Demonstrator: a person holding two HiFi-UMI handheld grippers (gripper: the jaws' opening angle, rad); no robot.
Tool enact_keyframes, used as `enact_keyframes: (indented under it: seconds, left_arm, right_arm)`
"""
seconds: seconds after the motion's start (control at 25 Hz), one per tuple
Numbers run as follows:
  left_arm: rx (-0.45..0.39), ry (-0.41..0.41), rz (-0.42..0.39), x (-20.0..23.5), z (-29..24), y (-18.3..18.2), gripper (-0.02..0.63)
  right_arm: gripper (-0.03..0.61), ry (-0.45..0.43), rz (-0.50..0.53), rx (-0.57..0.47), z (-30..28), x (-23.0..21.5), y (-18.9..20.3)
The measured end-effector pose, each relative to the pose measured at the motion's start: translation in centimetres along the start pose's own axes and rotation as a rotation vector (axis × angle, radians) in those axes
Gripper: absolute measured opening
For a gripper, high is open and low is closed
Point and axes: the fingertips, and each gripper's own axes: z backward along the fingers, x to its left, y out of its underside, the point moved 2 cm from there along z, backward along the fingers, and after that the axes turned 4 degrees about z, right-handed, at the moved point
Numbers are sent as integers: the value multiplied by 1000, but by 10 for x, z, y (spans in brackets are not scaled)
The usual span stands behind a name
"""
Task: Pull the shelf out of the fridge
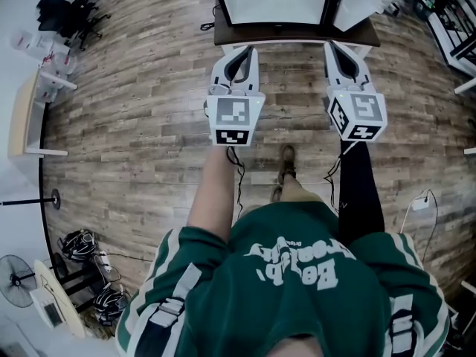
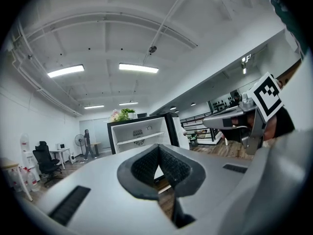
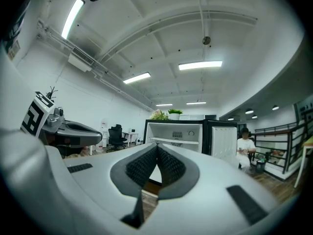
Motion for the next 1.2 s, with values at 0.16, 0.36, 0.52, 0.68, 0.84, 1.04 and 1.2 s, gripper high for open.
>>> enact_keyframes:
  seconds: [0.16, 0.36, 0.52, 0.68, 0.84, 1.04, 1.2]
  left_arm:
    - [14, 7, 5, 9, -24, 6, 17]
    - [9, 22, -18, 18, -63, 6, 17]
    - [-8, 37, -9, 25, -97, 2, 17]
    - [-19, 35, -6, 33, -127, -1, 17]
    - [-12, 28, 8, 43, -154, 0, 17]
    - [0, 19, 18, 51, -184, 5, 17]
    - [-12, 20, 14, 55, -202, 6, 17]
  right_arm:
    - [9, -9, -6, 4, -27, -7, 5]
    - [11, -13, -14, -6, -67, -25, 5]
    - [9, -11, -28, -13, -98, -44, 5]
    - [9, -17, -31, -18, -128, -60, 7]
    - [11, -27, -40, -19, -155, -74, 10]
    - [9, -56, -46, -22, -185, -87, 17]
    - [9, -55, -91, -28, -202, -100, 21]
